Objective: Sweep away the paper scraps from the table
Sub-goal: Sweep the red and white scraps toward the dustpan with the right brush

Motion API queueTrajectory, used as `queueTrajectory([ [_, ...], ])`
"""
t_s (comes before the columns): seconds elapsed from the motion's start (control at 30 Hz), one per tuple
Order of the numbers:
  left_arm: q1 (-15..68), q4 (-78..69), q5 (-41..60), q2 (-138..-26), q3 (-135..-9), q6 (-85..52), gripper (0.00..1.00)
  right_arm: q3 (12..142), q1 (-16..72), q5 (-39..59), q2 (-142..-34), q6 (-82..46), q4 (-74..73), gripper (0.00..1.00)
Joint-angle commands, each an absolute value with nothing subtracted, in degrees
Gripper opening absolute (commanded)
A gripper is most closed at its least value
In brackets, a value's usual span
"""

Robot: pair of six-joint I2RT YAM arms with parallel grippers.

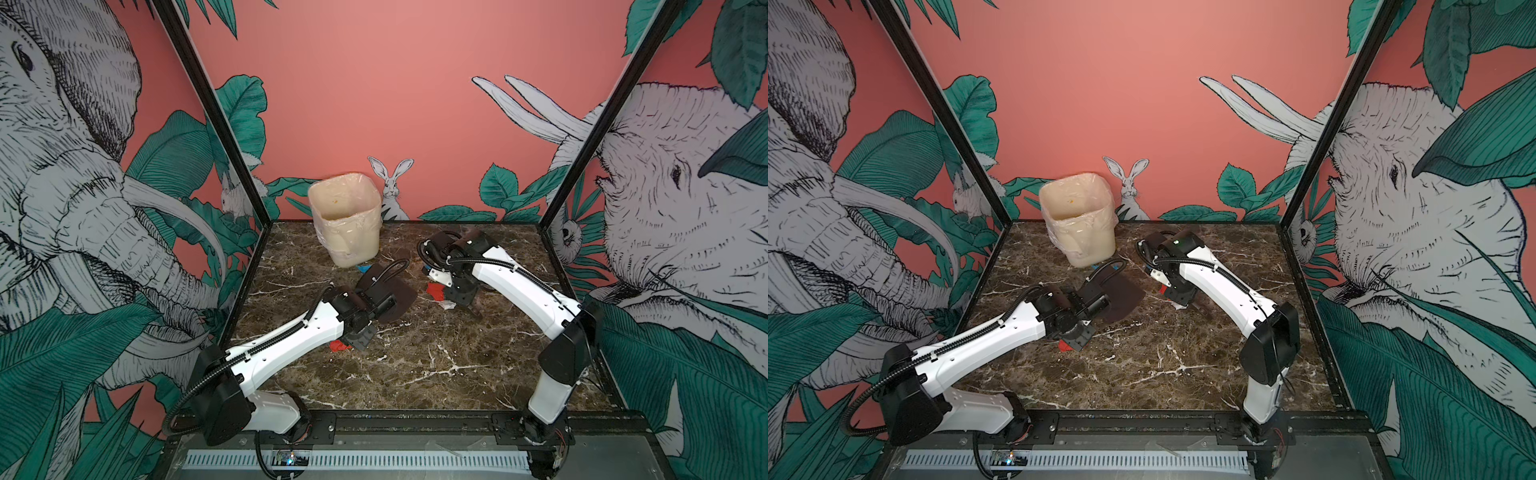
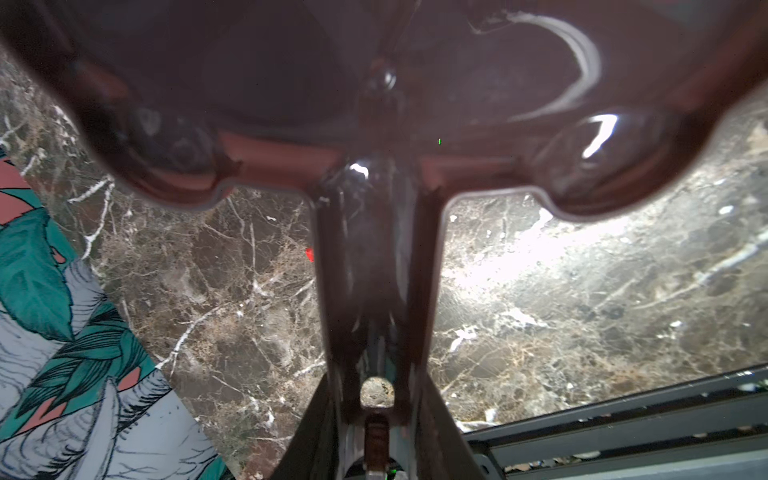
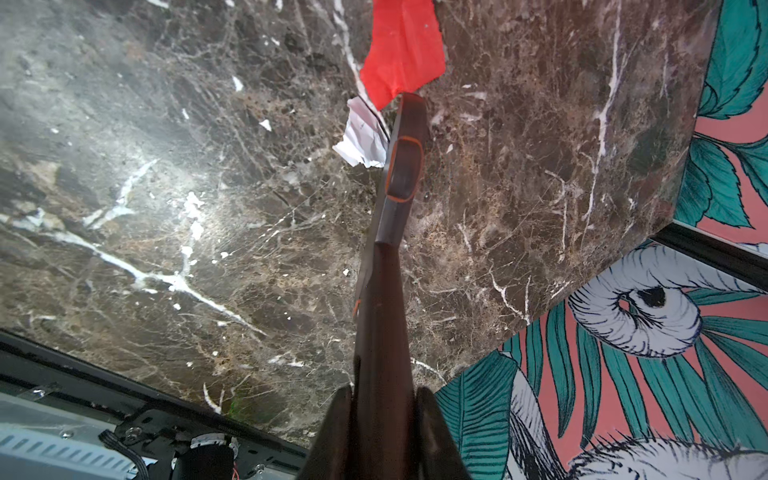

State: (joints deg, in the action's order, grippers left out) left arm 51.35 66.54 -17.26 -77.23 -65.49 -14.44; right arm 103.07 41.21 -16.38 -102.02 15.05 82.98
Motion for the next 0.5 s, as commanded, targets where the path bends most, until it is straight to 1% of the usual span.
queueTrajectory([
  [0.0, 52.8, 68.2, -15.41, -77.29, -64.89, -17.94, 0.0, 103.42, 42.19, -11.07, -98.67, 14.42, 86.66, 0.0],
  [0.23, 56.38, 67.17, -12.73, -78.79, -62.43, -21.81, 0.0, 106.29, 40.9, -24.74, -99.97, 14.57, 84.04, 0.0],
  [0.33, 58.19, 66.3, -11.77, -79.36, -61.59, -23.32, 0.0, 108.74, 40.88, -28.07, -102.09, 15.72, 80.63, 0.0],
  [0.47, 60.25, 65.7, -10.7, -80.14, -60.79, -24.93, 0.0, 110.87, 40.89, -29.26, -105.59, 19.34, 75.65, 0.0],
])
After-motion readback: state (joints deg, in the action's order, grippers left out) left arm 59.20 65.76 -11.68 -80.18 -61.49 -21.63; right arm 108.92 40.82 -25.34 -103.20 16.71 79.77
